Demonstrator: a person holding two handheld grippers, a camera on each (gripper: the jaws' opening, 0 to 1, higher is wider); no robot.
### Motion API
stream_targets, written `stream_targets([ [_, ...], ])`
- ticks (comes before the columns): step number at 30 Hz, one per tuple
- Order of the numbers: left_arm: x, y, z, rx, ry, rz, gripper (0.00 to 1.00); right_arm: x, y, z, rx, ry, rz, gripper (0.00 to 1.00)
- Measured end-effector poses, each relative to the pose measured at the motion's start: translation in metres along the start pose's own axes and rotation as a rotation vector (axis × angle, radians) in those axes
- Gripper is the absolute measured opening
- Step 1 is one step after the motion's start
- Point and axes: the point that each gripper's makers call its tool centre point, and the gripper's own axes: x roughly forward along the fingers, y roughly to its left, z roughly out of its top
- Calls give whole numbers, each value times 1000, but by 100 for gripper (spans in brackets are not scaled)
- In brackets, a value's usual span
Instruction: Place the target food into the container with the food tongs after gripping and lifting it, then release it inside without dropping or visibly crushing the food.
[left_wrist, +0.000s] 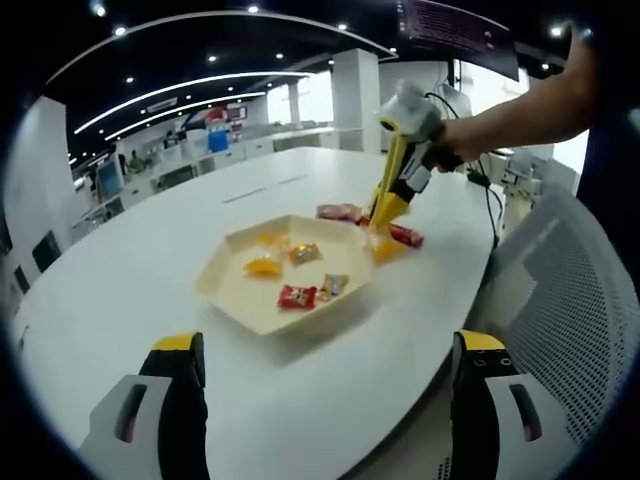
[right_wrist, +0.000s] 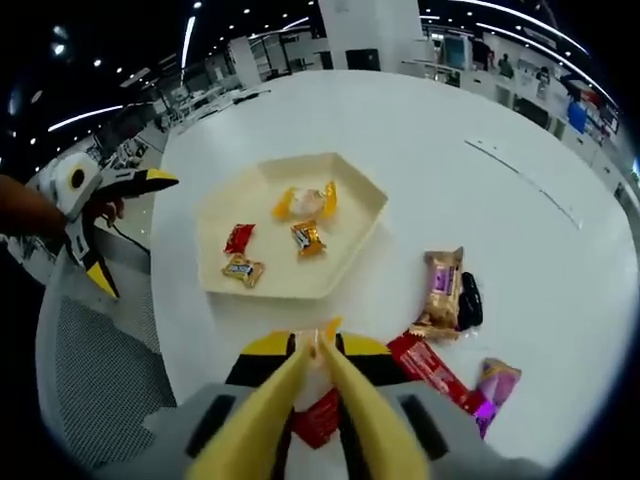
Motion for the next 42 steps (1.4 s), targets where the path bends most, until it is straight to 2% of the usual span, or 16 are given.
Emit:
stream_targets([
  [15, 0, 0, 1, 4, -2, -1, 99, -25, -10, 28, -9, -47, -39, 12],
  [26, -2, 2, 4, -2, -18, 7, 99, -32, -14, 33, -4, -60, -62, 12],
  [36, -2, 2, 3, 2, -18, 5, 99, -36, -10, 36, -11, -72, -64, 12],
  [42, -2, 2, 4, 1, -19, 7, 99, -40, -16, 40, -1, -83, -75, 12],
])
